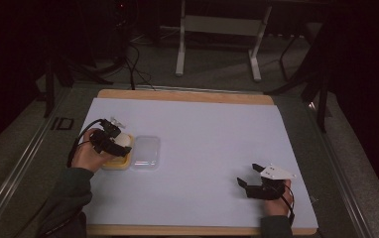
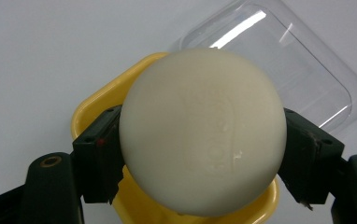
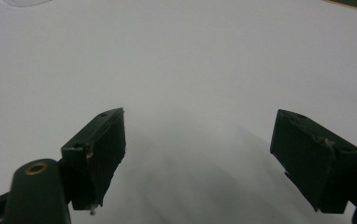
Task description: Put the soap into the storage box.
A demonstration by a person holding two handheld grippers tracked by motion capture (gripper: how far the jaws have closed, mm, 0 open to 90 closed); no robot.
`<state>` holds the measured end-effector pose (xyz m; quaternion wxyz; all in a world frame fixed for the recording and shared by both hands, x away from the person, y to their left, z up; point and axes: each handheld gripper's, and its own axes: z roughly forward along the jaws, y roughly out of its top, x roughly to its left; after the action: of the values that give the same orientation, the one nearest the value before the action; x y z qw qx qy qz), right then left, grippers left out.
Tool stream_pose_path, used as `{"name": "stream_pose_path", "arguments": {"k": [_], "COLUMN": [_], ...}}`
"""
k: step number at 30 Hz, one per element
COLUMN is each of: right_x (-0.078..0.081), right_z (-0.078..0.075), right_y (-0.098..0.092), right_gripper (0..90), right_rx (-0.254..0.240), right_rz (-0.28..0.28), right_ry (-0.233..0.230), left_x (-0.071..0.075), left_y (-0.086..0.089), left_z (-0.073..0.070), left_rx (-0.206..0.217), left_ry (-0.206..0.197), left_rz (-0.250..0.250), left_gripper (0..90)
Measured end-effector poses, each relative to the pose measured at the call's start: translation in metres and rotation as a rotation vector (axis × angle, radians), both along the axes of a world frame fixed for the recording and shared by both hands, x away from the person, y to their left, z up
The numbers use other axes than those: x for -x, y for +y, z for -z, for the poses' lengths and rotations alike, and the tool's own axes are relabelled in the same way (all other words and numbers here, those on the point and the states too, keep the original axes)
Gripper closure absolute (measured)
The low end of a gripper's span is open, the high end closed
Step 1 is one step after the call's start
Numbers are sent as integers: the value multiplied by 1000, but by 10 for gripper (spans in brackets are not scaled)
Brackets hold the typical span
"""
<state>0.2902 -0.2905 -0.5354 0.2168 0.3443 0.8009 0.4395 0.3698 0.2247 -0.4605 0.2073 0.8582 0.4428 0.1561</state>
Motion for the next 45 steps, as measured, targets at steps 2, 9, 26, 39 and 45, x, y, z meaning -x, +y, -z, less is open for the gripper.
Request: {"name": "stream_pose_path", "arguments": {"k": [2,9,26,39,45], "right_x": [0,0,0,0,0], "right_z": [0,0,0,0,0], "right_y": [0,0,0,0,0], "right_gripper": [179,179,179,179,179], "right_rx": [1,2,2,3,4], "right_rz": [0,-2,-1,-1,-2], "right_ry": [0,-1,-1,-3,-3], "left_x": [0,0,0,-2,-3], "left_y": [1,8,15,16,17], "left_z": [0,2,8,18,22], "left_rx": [3,-3,-21,-23,-33], "left_ry": [1,5,30,58,69], "left_rz": [-5,-24,-35,-36,-33], "left_gripper": [258,258,258,258,258]}}
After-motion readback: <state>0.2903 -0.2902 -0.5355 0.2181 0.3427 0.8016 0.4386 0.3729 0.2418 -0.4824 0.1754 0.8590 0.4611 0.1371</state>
